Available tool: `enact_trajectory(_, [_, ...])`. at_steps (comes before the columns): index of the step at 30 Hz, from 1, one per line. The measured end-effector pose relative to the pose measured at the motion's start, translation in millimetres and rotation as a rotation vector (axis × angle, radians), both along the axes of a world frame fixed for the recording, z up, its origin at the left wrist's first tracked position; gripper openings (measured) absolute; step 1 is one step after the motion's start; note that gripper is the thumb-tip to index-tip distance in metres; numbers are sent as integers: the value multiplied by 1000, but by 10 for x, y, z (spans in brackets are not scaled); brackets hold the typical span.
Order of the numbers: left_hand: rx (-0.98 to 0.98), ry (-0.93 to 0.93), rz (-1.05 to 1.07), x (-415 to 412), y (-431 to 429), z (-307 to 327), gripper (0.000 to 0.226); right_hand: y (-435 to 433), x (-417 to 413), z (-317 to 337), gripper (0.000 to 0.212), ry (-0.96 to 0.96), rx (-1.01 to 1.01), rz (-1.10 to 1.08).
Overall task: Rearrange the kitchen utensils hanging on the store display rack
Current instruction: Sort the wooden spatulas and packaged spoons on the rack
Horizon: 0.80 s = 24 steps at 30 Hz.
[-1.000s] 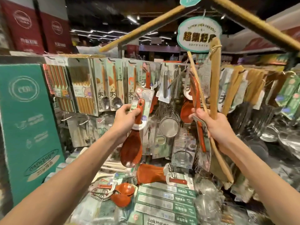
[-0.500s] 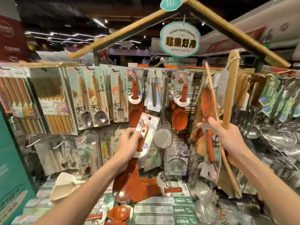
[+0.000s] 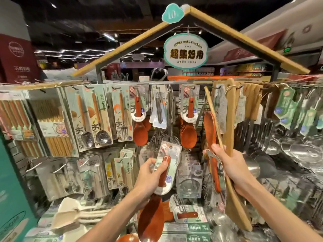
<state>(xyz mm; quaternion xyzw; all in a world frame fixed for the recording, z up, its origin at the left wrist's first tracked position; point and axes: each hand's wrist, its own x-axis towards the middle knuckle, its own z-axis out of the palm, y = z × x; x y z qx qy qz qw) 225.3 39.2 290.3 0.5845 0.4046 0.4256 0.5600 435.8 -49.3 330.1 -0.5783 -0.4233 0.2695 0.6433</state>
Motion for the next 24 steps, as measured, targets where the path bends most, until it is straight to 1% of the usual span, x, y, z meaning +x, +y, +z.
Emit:
enact_trajectory(6, [55,19,-28,187,-6,44,21,-31,143,-29,29,36,-10,49])
enact_trajectory(12, [24,-61,-87,313,34,105,17,-37,273,-4,27,71,3,88])
enact_trajectory(14, [30,-48,-77,351,77,130,17,-30,295,17,26,66,-1,107])
enact_trajectory(17, [43,-64,-52,408,97,155,16,-27,316,6,24,111,-1,160])
enact_trajectory(19, [64,-60,-47,434,84,169,21,-16,329,-10,28,128,-17,188])
enact_trajectory(21, [70,-65,-54,449,89,179,30,-5,334,-18,37,158,-37,204])
enact_trajectory(24, [77,-66,-71,429,108,224,28,14,327,-13,40,239,-46,214])
